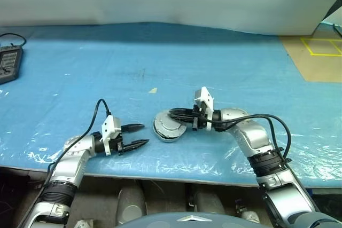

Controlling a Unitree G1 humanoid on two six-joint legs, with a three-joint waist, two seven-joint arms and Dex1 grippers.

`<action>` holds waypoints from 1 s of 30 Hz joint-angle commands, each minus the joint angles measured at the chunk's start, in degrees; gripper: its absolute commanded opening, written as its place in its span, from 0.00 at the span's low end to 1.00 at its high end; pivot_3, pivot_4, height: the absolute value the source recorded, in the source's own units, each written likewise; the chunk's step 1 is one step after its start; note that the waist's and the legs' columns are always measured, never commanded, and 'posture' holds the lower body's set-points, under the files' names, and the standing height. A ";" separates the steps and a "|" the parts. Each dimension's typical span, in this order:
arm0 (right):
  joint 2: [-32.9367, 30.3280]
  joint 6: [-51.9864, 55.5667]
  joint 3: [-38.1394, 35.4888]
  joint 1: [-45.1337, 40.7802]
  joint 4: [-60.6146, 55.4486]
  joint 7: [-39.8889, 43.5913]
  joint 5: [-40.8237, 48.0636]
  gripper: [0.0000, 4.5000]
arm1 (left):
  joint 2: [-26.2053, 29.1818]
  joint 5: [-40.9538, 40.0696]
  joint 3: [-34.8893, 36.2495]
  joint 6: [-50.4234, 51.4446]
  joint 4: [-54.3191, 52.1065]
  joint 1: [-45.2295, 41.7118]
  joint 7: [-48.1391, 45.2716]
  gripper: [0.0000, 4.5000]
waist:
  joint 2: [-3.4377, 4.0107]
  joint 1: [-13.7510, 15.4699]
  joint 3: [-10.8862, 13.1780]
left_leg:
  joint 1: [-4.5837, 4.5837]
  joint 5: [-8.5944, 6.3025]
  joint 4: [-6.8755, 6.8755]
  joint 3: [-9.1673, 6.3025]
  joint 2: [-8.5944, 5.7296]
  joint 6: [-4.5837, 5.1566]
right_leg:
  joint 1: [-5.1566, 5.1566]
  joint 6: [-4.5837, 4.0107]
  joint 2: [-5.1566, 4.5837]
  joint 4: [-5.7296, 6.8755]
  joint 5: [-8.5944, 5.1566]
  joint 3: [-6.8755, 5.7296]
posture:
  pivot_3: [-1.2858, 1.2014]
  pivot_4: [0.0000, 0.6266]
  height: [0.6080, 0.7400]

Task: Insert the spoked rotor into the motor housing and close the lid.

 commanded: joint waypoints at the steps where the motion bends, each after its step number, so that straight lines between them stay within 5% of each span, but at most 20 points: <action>1: -0.48 -1.24 0.81 -0.28 -2.89 1.46 -0.04 0.49 | 0.00 -0.27 0.15 -0.73 -0.09 -0.41 -0.61 0.65 | 0.00 -0.06 0.00 | 0.00 0.00 0.00 0.00 0.00 0.00 | 0.00 0.00 0.00 0.00 0.00 0.01 | 0.52 0.24 1.00; 8: -0.92 -1.70 2.10 0.56 -3.21 2.30 -0.63 1.00 | 0.04 0.06 0.23 -1.10 0.08 -0.50 -0.57 0.65 | 0.00 -0.01 0.00 | 0.00 -0.01 0.01 0.00 0.00 0.02 | 0.00 0.00 0.00 0.01 0.00 0.01 | 0.52 0.24 1.00; 21: 0.17 -10.27 4.71 0.83 3.55 1.08 -7.12 1.00 | 0.18 0.25 0.53 -1.07 -1.04 0.45 0.26 0.65 | 0.00 -0.07 0.00 | 0.01 -0.02 0.01 0.00 0.00 0.02 | 0.00 0.00 0.00 0.01 0.00 0.01 | 0.52 0.24 1.00; 27: 0.33 -12.95 5.16 0.95 5.32 0.96 -8.62 0.66 | 0.08 0.27 0.56 -1.20 -0.93 0.31 0.48 0.65 | 0.00 -0.07 0.00 | 0.08 -0.11 0.02 0.00 0.00 0.17 | 0.06 0.00 0.00 0.03 0.00 0.02 | 0.52 0.24 1.00; 30: 0.17 -13.84 5.25 0.83 5.53 0.93 -9.06 0.66 | 0.08 0.30 0.53 -1.27 -0.81 0.28 0.56 0.65 | 0.00 -0.07 0.00 | 0.11 -0.11 0.03 0.00 -0.01 0.17 | 0.08 0.00 0.00 0.03 0.00 0.03 | 0.52 0.24 1.00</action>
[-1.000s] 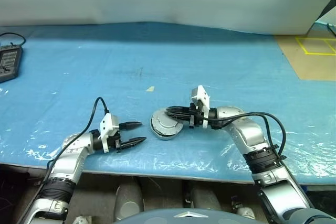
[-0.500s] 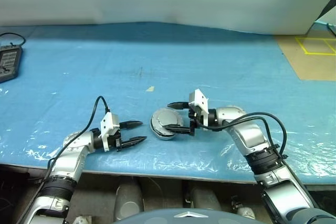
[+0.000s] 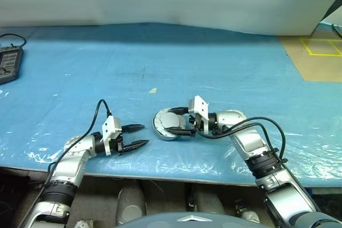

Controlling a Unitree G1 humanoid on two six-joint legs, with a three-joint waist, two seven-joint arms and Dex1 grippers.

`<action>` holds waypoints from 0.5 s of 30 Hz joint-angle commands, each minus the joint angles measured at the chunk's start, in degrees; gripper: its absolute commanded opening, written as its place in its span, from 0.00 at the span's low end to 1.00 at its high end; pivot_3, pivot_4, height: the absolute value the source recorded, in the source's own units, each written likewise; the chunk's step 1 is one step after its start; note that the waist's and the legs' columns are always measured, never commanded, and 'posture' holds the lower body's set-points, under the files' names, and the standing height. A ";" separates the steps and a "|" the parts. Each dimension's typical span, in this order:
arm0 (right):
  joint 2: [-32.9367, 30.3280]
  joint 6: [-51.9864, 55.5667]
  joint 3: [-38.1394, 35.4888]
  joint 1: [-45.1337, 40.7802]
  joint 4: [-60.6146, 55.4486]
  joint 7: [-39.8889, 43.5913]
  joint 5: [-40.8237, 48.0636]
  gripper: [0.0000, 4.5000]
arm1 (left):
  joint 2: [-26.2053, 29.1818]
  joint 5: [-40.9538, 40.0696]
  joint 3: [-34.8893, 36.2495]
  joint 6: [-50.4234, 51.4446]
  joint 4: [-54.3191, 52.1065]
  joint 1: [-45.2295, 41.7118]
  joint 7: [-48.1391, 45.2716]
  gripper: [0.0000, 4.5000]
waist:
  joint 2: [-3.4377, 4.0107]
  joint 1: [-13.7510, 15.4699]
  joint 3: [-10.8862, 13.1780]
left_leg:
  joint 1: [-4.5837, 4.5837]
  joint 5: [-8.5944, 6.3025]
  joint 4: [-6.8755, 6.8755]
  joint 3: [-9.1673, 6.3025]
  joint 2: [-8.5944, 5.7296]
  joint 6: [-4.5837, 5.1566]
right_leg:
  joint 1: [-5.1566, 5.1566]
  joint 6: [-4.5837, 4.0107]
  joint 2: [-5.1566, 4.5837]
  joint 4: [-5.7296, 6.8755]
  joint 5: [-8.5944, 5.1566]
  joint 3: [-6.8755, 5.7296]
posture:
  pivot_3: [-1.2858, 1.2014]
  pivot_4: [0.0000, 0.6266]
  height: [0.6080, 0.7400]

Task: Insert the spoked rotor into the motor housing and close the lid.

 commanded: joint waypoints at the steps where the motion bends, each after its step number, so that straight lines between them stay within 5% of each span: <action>1: -0.44 -0.74 0.36 0.25 1.08 -0.27 -1.44 0.66 | 0.16 -0.48 0.54 -0.64 -1.30 -0.11 0.08 0.65 | 0.00 0.00 0.00 | 0.00 0.00 0.00 0.00 0.00 0.00 | 0.00 0.00 0.00 0.00 0.00 0.00 | 0.52 0.24 1.00; 15: 0.55 5.12 -0.26 -2.53 -3.50 -1.18 -0.03 0.66 | 0.09 -0.44 0.17 0.22 -2.48 -0.07 0.94 0.65 | 0.00 -0.01 0.00 | -0.01 0.00 -0.01 0.00 0.01 0.00 | -0.02 0.00 0.01 0.00 0.00 0.00 | 0.52 0.24 1.00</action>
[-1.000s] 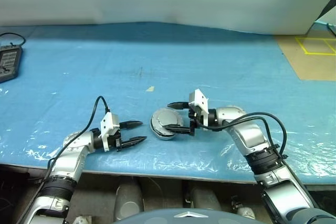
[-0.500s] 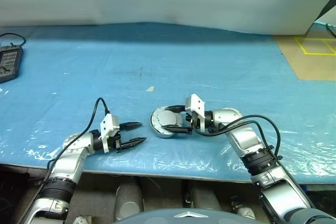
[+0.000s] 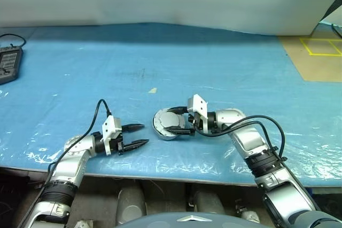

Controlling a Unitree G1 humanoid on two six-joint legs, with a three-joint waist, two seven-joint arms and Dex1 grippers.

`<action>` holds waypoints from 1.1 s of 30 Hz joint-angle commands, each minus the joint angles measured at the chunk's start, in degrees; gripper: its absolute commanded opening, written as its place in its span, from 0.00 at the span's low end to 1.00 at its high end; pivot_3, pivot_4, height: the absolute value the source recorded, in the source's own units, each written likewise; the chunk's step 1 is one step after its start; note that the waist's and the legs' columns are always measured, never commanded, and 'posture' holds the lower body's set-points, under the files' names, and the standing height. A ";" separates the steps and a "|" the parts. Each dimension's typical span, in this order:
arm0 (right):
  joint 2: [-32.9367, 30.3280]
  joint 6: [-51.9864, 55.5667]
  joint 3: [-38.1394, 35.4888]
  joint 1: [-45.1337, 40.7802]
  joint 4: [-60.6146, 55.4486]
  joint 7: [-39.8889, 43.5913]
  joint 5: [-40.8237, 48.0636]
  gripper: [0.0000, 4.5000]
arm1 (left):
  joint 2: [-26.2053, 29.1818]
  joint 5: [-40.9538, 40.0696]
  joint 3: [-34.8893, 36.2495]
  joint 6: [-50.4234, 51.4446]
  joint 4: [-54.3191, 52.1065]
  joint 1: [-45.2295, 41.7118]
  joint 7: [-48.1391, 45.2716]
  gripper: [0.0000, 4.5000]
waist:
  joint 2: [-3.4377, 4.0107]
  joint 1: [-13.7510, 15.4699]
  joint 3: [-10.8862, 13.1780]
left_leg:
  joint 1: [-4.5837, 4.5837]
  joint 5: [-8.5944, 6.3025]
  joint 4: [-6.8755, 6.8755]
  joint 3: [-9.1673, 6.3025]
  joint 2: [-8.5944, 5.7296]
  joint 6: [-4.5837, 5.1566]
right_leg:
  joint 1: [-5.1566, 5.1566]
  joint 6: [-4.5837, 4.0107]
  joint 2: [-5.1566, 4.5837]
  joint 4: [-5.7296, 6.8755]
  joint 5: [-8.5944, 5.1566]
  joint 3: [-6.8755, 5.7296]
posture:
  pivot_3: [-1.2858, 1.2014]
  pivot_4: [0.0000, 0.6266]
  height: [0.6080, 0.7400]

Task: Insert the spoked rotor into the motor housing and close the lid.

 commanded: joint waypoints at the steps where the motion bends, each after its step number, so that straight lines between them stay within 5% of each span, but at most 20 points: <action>1: 0.31 1.62 -0.23 -1.76 -2.16 -1.78 -0.56 0.66 | 0.11 -0.52 0.18 0.21 -2.38 0.02 0.24 0.65 | 0.00 0.00 0.00 | -0.01 0.00 0.00 0.00 0.00 0.00 | 0.00 0.00 0.00 -0.01 0.00 0.00 | 0.52 0.24 1.00; 33: -0.64 5.29 4.59 -4.35 0.04 -4.51 -7.46 0.66 | 0.12 -0.26 0.25 -0.05 -1.57 0.09 0.21 0.65 | 0.00 -0.09 0.00 | 0.03 0.00 -0.01 0.00 0.00 -0.02 | -0.01 0.00 0.01 0.02 0.00 0.02 | 0.52 0.24 1.00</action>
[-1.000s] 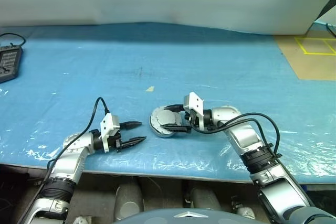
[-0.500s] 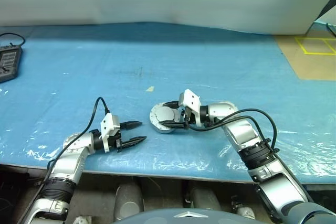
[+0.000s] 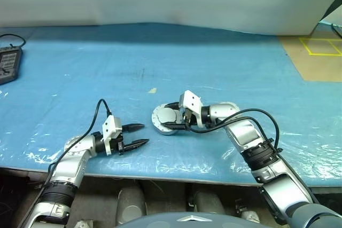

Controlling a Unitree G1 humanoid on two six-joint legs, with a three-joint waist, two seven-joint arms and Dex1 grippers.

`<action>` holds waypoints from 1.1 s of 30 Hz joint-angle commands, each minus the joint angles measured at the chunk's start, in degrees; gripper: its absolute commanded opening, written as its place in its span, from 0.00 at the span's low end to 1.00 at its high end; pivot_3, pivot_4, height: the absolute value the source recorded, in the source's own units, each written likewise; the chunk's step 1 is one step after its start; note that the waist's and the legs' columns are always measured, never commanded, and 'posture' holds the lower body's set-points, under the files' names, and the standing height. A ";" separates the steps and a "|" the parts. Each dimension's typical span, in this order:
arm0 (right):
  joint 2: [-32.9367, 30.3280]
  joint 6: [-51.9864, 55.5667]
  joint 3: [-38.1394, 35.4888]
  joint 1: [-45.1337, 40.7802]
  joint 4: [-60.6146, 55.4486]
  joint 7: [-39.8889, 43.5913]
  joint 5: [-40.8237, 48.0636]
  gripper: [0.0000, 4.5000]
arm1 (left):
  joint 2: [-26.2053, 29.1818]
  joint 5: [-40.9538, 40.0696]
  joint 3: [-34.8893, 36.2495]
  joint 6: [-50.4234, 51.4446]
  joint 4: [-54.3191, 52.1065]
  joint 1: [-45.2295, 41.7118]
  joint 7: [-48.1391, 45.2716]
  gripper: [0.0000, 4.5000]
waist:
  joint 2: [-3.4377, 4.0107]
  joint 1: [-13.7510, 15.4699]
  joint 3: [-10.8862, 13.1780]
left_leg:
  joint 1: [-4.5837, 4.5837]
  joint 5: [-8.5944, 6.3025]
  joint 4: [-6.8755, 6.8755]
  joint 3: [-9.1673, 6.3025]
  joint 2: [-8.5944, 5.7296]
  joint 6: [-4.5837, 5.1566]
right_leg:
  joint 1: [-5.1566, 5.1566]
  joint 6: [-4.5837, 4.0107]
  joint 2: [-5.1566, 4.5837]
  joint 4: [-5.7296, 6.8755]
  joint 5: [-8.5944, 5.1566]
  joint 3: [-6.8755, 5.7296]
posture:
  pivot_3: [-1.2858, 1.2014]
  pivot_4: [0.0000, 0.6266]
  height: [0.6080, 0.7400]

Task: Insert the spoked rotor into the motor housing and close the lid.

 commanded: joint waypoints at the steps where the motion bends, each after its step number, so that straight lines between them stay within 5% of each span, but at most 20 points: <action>1: -0.94 1.73 1.47 0.19 0.52 -0.24 -2.05 0.66 | -0.07 -0.39 0.45 -0.40 -0.89 -0.32 0.32 0.65 | 0.00 0.00 0.00 | 0.00 0.00 0.00 0.00 0.00 0.00 | 0.00 0.00 0.00 0.00 0.00 0.00 | 0.52 0.24 1.00; 9: -1.62 1.52 1.94 0.69 0.58 -0.25 -2.36 0.66 | -3.06 -4.25 2.56 8.52 -3.88 -4.25 7.07 0.65 | 0.00 0.05 0.00 | 0.09 0.00 0.01 0.00 -0.02 0.00 | 0.10 0.00 -0.01 0.01 0.00 0.00 | 0.52 0.24 1.00; 19: -2.35 1.82 1.99 1.38 -0.49 -0.93 -2.66 0.66 | -3.00 -3.25 2.22 7.12 -1.40 -5.75 5.92 0.00 | -0.01 0.05 -0.01 | 0.08 0.00 0.00 0.00 -0.04 -0.01 | 0.11 0.00 -0.01 -0.02 0.00 0.02 | 0.52 0.24 1.00; 33: -3.08 2.55 2.06 1.59 -1.68 -1.25 -2.64 0.66 | -5.58 -3.75 2.40 4.72 2.08 -7.12 4.49 0.00 | -0.01 0.14 -0.01 | 0.06 0.00 0.00 0.00 -0.05 -0.01 | 0.11 0.01 -0.02 -0.03 -0.01 0.02 | 0.52 0.24 1.00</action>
